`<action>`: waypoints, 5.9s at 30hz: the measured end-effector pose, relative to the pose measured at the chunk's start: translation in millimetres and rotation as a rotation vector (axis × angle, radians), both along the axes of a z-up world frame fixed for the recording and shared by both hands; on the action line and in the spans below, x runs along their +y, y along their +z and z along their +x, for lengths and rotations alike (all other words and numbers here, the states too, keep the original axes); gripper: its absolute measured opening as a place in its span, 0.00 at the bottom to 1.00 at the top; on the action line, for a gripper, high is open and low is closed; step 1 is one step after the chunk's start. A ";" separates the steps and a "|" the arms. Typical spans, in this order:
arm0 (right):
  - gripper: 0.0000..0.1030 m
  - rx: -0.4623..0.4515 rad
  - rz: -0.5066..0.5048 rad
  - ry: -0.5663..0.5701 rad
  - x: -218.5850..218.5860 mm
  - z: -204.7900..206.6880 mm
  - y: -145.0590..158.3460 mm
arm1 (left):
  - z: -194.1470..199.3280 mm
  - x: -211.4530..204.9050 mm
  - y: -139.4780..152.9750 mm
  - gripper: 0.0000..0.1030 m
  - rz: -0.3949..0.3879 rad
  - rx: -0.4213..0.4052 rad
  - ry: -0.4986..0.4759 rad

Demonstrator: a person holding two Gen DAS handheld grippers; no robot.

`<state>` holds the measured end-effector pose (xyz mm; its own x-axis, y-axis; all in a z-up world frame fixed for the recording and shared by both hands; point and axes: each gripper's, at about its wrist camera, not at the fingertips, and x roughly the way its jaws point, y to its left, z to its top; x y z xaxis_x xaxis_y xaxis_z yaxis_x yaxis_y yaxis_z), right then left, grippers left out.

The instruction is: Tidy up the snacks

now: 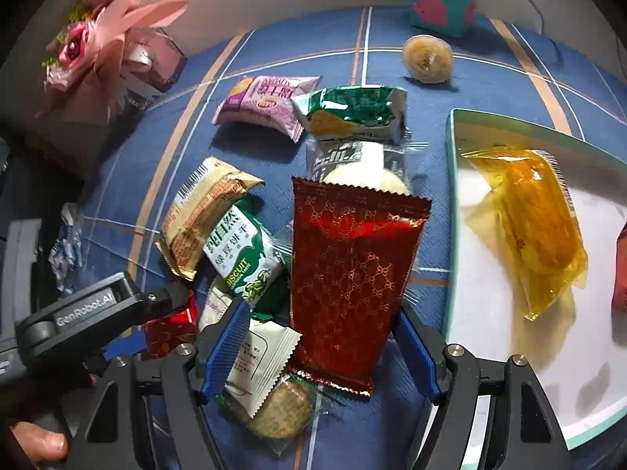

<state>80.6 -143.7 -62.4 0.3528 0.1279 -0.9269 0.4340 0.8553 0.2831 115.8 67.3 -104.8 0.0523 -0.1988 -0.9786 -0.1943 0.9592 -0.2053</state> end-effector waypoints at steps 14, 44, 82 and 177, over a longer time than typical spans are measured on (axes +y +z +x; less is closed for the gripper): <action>0.49 0.032 -0.085 0.002 5.2 11.4 -17.2 | -8.5 -25.1 -8.4 0.80 0.037 -0.005 -0.032; 0.34 -0.016 -0.051 0.019 -0.5 1.7 4.6 | -0.2 -16.5 13.1 0.49 -0.078 -0.053 0.029; 0.46 0.025 -0.172 0.063 25.6 23.8 -19.9 | -3.3 22.1 1.2 0.36 -0.065 -0.028 0.019; 0.11 -0.054 -0.024 -0.387 -168.6 -151.1 34.1 | -127.4 -199.4 59.5 0.52 -0.158 -0.147 -0.784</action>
